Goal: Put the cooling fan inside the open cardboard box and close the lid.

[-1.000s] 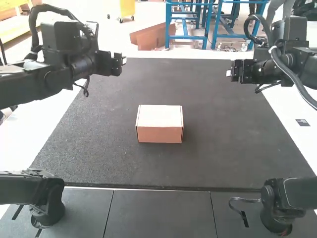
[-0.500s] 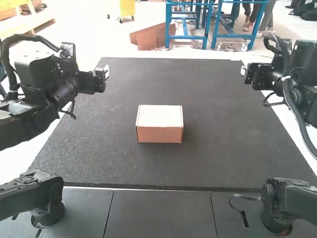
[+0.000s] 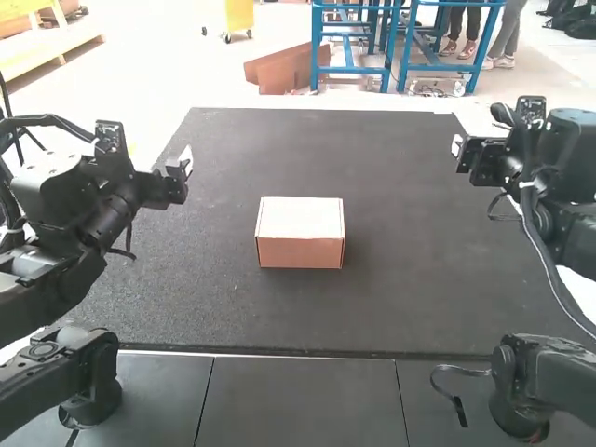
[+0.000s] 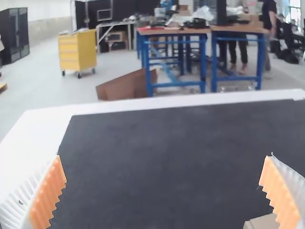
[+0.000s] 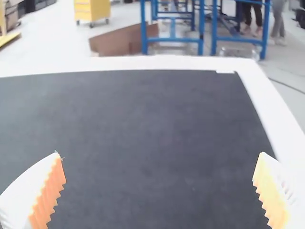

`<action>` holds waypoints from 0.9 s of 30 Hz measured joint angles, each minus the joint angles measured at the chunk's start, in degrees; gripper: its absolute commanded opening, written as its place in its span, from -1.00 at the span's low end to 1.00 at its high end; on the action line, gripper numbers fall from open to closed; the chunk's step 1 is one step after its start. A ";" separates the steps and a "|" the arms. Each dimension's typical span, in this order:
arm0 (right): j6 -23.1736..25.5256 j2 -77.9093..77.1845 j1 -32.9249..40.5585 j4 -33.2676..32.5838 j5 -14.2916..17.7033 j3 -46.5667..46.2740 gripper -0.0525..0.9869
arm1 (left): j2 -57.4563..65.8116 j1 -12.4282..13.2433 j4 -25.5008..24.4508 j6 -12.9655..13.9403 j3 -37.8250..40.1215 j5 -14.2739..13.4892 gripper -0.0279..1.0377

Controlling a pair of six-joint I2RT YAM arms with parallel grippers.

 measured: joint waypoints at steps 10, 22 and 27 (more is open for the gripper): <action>-0.24 -6.62 -0.09 3.43 0.00 -8.13 0.85 | -12.11 -0.02 0.33 0.09 -7.39 0.57 0.85; -2.54 -11.15 -0.24 5.99 -0.66 -14.16 0.85 | -26.88 0.00 -13.57 1.99 -12.39 1.88 0.86; -2.71 -17.77 -0.24 5.55 -0.94 -17.05 0.85 | -26.88 0.26 -16.72 1.92 -12.39 1.88 0.86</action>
